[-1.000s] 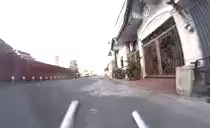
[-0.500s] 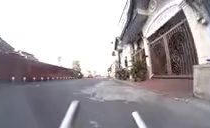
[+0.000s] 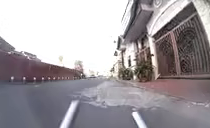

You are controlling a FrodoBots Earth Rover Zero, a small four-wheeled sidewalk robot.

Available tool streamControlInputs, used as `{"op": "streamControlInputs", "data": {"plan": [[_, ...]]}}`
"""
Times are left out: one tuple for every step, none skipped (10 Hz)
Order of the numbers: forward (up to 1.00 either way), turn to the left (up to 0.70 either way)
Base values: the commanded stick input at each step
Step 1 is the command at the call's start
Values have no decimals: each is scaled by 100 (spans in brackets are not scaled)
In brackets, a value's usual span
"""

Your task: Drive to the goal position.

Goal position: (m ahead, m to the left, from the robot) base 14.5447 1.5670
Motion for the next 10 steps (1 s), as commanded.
{"op": "streamControlInputs", "data": {"plan": [[85,0],[85,0],[85,0],[85,0],[85,0],[85,0],[85,0],[85,0],[85,0],[85,0]]}}
